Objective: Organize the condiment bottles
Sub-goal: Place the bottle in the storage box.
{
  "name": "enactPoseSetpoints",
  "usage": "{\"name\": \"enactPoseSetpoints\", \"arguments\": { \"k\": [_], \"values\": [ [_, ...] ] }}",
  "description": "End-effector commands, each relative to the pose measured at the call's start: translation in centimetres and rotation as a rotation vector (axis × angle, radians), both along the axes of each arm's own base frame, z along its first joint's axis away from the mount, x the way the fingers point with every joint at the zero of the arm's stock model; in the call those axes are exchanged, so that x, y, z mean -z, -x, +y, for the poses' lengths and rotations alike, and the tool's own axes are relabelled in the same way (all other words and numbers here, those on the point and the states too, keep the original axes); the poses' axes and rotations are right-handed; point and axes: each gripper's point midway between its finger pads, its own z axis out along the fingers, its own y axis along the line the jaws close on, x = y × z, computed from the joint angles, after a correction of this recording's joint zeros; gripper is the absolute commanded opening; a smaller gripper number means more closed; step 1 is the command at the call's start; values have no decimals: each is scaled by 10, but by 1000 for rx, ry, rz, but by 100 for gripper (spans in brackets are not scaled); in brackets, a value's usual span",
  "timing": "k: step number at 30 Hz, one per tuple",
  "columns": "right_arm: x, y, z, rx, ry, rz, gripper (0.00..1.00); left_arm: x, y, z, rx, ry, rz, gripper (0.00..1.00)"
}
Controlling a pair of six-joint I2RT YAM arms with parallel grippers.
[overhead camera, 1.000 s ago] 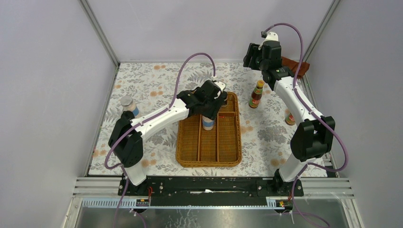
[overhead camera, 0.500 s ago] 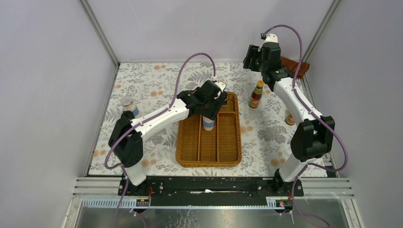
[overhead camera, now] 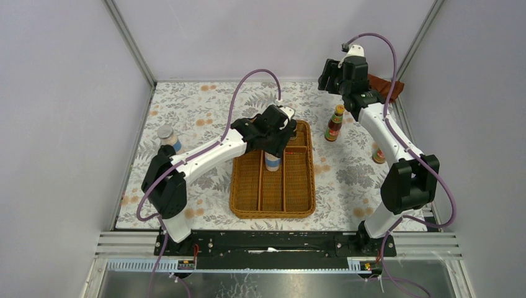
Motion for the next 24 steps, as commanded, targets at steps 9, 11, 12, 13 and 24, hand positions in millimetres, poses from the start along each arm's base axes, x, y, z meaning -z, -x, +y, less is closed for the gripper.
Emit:
{"name": "enactPoseSetpoints", "arguments": {
  "k": [9,11,12,13,24],
  "values": [
    [-39,6,-3,-2,-22,-93,66,-11,0,-5,-17,31,-17,78],
    [-40,6,-3,-3,-22,-94,66,-16,-2,-6,-24,37,-30,80],
    [-41,6,-3,-3,-23,-96,66,-19,-3,-5,-28,40,-38,81],
    [-41,6,-2,-3,-23,-97,66,-23,-4,-6,-31,45,-46,82],
    [-58,6,0,-10,-41,-130,66,-139,-52,11,-251,97,-341,81]
  ]
}}
